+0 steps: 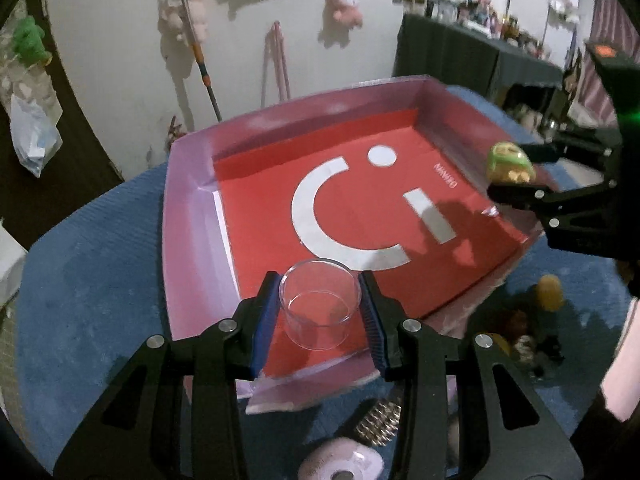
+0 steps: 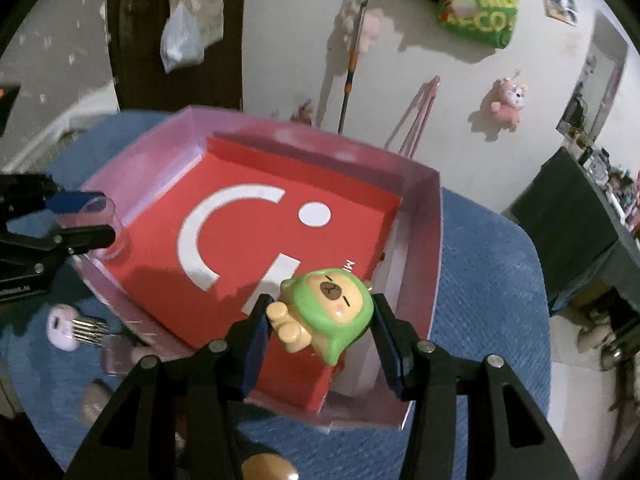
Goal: Organize rigid objects
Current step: 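Lower the bear into the red box with the right tool while the left tool sets the glass cup inside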
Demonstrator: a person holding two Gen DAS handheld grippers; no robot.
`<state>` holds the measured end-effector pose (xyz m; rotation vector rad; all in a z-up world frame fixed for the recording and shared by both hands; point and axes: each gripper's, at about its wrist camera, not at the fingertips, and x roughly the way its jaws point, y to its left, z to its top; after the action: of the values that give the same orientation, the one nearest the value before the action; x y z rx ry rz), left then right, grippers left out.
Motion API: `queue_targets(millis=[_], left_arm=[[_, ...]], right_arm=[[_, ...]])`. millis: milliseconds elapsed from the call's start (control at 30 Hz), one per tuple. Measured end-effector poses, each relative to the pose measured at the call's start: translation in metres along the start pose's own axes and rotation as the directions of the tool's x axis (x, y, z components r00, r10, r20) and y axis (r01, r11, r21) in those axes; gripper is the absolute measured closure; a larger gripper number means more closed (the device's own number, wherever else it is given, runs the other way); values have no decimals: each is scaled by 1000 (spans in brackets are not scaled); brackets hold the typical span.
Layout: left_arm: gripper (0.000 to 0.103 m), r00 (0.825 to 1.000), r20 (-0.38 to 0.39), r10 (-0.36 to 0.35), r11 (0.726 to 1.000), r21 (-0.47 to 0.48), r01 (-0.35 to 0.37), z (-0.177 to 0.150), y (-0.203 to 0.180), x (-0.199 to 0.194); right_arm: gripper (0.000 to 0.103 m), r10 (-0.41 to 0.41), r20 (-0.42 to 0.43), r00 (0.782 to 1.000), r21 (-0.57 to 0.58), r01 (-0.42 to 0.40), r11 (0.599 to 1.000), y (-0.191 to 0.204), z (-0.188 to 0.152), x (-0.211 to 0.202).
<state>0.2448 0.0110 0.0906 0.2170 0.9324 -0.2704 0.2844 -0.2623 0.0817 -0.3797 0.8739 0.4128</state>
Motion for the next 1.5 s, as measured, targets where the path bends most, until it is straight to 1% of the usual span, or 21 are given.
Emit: queue_targets(millis=[100, 267, 367, 467, 567, 633, 733, 933, 1067, 1167, 1300, 1433, 1500], left_arm=[[66, 999, -38, 21, 1000, 23, -20, 1, -3, 13], [66, 996, -80, 49, 998, 35, -46, 1, 1, 29], [65, 994, -95, 47, 999, 27, -44, 0, 5, 34], [66, 995, -94, 39, 999, 21, -37, 0, 7, 34], [66, 995, -97, 37, 999, 17, -36, 1, 8, 34], [65, 992, -110, 56, 998, 26, -53, -1, 8, 38], [63, 992, -106, 69, 997, 42, -65, -4, 7, 41], [63, 992, -101, 74, 997, 46, -70, -5, 6, 41], [63, 992, -104, 70, 997, 43, -66, -5, 7, 41], [63, 993, -105, 48, 998, 41, -43, -5, 6, 41], [59, 994, -98, 46, 998, 44, -41, -5, 4, 41], [56, 996, -89, 30, 999, 26, -28, -5, 5, 40], [51, 997, -79, 22, 1000, 15, -21, -4, 6, 37]], right_arm=[[51, -43, -52, 998, -61, 40, 997, 5, 2, 13], [51, -66, -140, 988, -90, 54, 995, 3, 4, 33], [51, -70, -166, 984, -101, 54, 993, 1, 4, 41], [51, -77, -183, 980, -113, 56, 992, 2, 2, 46], [51, -87, -186, 979, -141, 61, 988, 7, 1, 46], [51, -91, -188, 978, -154, 62, 986, 10, 0, 47], [51, -112, -186, 976, -182, 77, 980, 14, -2, 48], [52, -113, -188, 976, -182, 78, 980, 14, 1, 49], [52, -113, -189, 975, -183, 79, 980, 14, 3, 50], [52, -115, -188, 975, -186, 79, 979, 14, 2, 50], [51, -115, -189, 975, -184, 80, 980, 14, 1, 51], [50, -119, -188, 975, -188, 83, 979, 13, 1, 51], [49, -120, -187, 975, -185, 85, 979, 13, 1, 49]])
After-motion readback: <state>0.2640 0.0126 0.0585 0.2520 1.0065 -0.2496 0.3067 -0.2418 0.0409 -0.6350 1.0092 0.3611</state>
